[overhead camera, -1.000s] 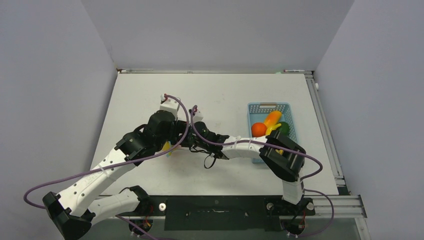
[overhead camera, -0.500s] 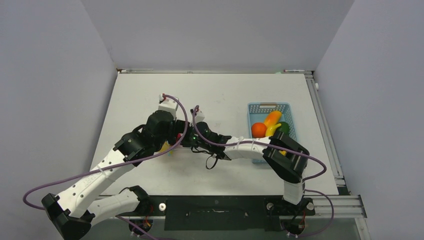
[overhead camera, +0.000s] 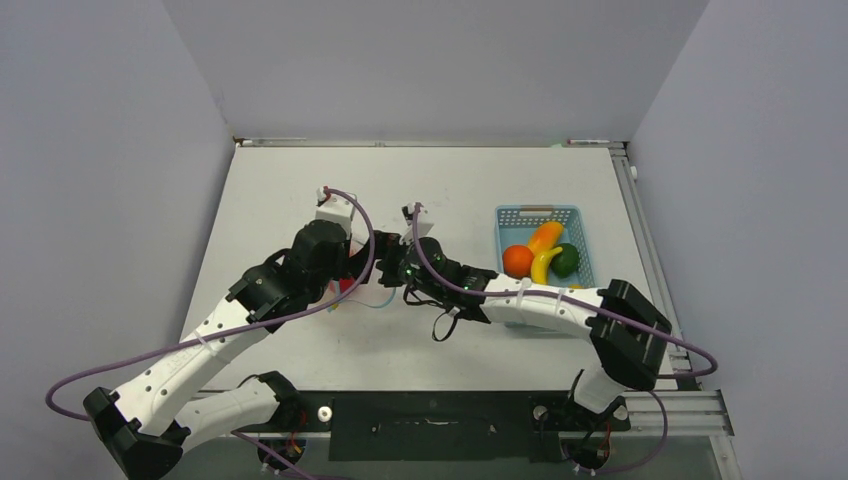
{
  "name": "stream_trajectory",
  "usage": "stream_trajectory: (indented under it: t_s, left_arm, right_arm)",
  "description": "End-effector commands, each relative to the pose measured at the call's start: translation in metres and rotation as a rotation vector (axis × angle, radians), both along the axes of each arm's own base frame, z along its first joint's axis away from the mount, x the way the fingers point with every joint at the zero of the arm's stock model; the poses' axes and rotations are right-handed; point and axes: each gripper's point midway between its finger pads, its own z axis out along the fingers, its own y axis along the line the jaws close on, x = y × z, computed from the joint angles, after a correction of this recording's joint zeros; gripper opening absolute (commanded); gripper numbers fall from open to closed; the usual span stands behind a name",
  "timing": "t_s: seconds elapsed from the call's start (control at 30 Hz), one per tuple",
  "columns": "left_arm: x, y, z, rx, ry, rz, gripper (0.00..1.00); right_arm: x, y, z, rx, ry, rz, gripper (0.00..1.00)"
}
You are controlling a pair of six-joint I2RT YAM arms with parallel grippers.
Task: Place the food in the zip-top bag and seal the zipper
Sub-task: Place the fake fruit in the zipper food storage bag.
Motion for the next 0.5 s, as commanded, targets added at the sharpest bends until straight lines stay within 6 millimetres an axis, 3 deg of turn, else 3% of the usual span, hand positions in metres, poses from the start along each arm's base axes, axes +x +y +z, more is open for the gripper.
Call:
stream_trajectory:
  t_s: [0.0,0.27,0.47]
  left_arm:
    - [0.006,-0.005,0.017,-0.06,-0.056,0.011,0.0]
    - [0.007,-0.005,0.016,-0.056,-0.051,0.01,0.0]
    - [0.007,-0.006,0.015,-0.056,-0.05,0.009,0.0]
  right_arm:
    - [0.006,-0.029,0.018,-0.07,-0.067,-0.085,0.96]
    - [0.002,-0.069,0.01,-0.156,-0.066,-0.164,0.9]
    - [-0.003,-0.089,-0.015,-0.204,-0.02,-0.208,0.81]
